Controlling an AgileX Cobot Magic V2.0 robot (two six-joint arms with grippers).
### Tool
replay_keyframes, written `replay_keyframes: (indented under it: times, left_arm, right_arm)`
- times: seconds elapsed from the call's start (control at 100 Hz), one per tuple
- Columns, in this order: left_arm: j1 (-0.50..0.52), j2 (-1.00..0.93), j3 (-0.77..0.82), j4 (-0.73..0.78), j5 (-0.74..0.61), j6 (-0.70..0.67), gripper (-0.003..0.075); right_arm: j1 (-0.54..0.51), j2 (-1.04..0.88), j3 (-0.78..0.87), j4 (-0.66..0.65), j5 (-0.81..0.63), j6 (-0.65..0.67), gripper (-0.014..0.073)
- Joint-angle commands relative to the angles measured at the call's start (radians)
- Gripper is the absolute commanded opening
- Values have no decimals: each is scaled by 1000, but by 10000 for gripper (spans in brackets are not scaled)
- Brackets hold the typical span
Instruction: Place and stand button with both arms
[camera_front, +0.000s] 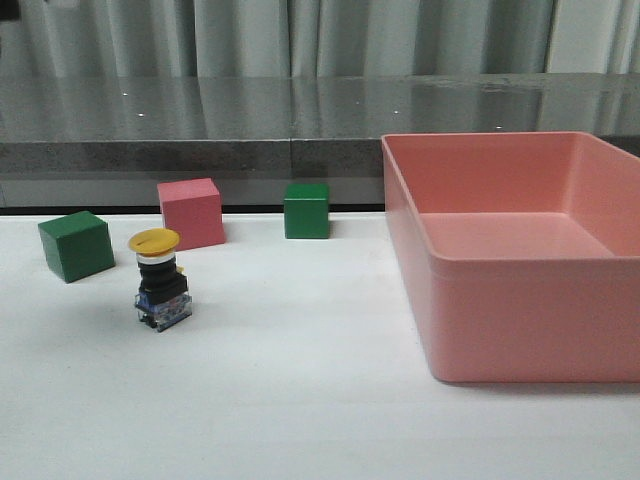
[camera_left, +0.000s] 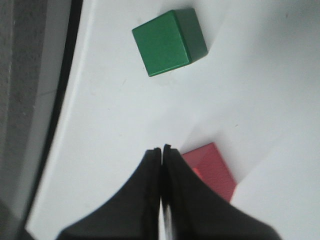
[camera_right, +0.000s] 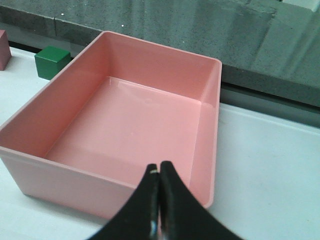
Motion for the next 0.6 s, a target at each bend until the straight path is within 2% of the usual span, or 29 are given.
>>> replay_keyframes:
  times: [0.0, 0.11, 0.25, 0.44, 0.59]
  left_arm:
    - [81, -123, -2, -203, -91, -36, -20]
    - [153, -244, 114, -389, -275, -14, -20]
    - [170, -424, 324, -507, -459, 30, -20]
    - [165, -681, 614, -657, -628, 34, -20]
    - [165, -875, 794, -711, -689, 34, -20]
  right_arm:
    - [-2, 4, -27, 11, -71, 0, -62]
    - [-2, 4, -27, 11, -71, 0, -62]
    - [-2, 4, -27, 11, -71, 0, -62]
    - [-2, 4, -27, 11, -71, 0, -62]
    - [-2, 4, -27, 11, -71, 0, -62]
